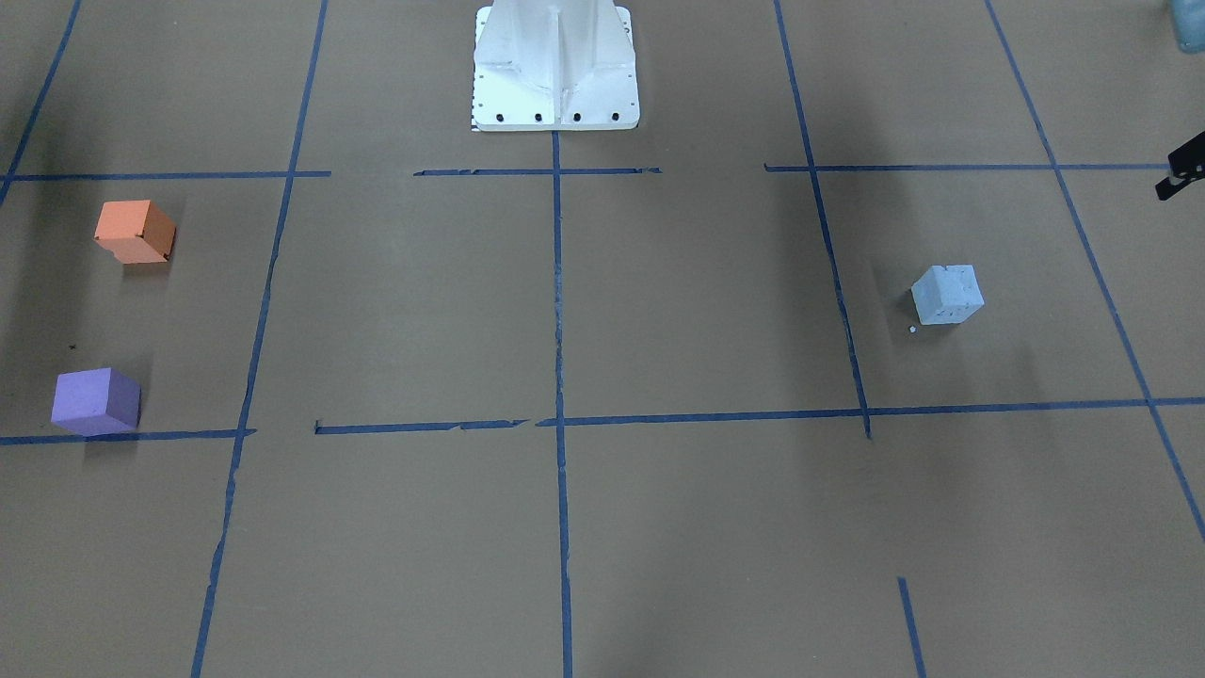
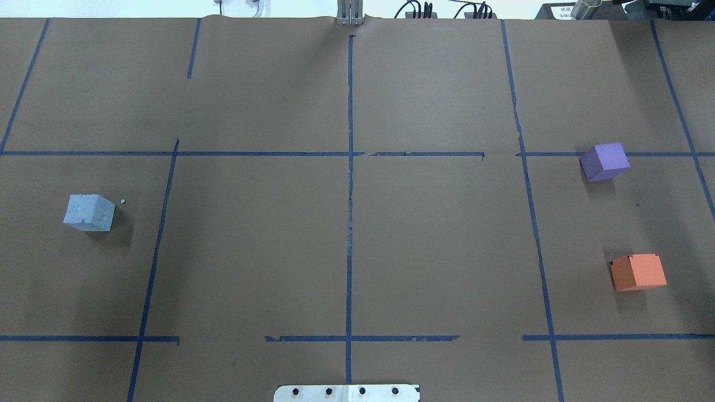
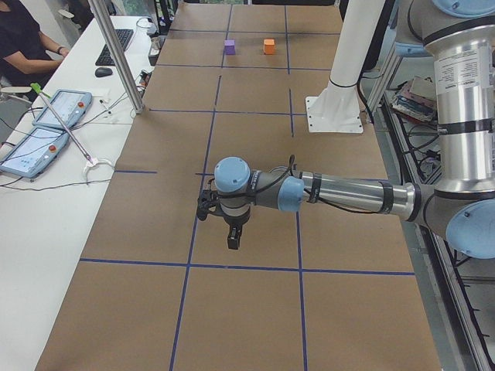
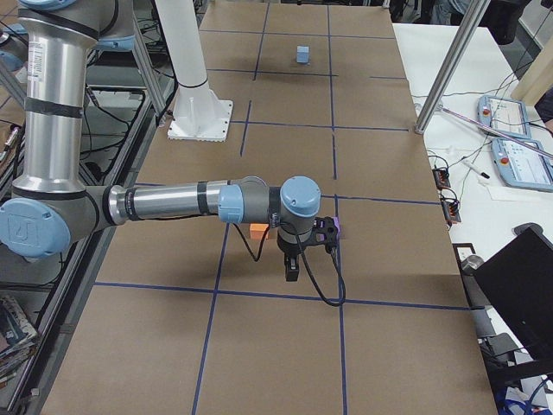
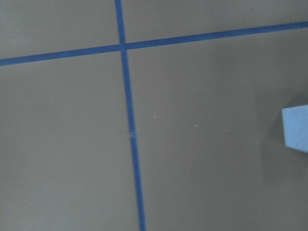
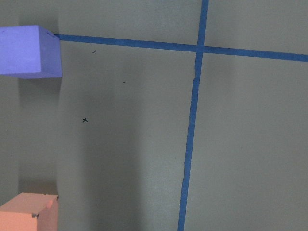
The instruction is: Place blue block between orange and purple blocks
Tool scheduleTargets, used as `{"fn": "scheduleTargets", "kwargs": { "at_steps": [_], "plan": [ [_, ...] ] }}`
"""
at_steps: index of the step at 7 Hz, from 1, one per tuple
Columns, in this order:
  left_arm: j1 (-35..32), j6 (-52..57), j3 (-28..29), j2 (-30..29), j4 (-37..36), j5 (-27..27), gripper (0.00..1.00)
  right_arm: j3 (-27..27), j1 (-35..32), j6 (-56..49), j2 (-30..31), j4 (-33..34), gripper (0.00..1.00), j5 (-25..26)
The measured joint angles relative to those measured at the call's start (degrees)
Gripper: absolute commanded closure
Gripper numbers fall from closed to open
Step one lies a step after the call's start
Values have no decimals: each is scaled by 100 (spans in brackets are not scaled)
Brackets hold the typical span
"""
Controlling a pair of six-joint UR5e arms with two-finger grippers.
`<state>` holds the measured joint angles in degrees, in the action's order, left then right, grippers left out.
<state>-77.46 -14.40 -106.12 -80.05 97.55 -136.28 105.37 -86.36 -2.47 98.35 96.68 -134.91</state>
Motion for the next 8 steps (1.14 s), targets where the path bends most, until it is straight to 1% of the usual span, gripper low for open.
{"fn": "scheduleTargets", "kwargs": {
  "at_steps": [1, 2, 3, 4, 5, 6, 8],
  "plan": [
    [558, -1169, 19, -86, 656, 22, 0, -4, 14, 1, 0, 0, 0, 0],
    [1027, -2066, 76, -236, 1166, 85, 0, -9, 18, 1, 0, 0, 0, 0],
    [1497, -2665, 175, -435, 1429, 339, 0, -16, 35, 1, 0, 0, 0, 0],
    [1927, -3013, 276, -593, 1550, 735, 0, -18, 60, -1, 0, 0, 0, -1],
    [2187, -3144, 388, -701, 1599, 995, 0, -20, 76, -7, 2, 2, 0, -37],
    [2294, -3203, 496, -793, 1618, 1083, 0, -23, 80, -15, 8, 6, 0, -118],
    [2359, -3273, 578, -941, 1624, 1081, 0, -25, 84, -35, 16, 7, 0, -227]
  ]
}}
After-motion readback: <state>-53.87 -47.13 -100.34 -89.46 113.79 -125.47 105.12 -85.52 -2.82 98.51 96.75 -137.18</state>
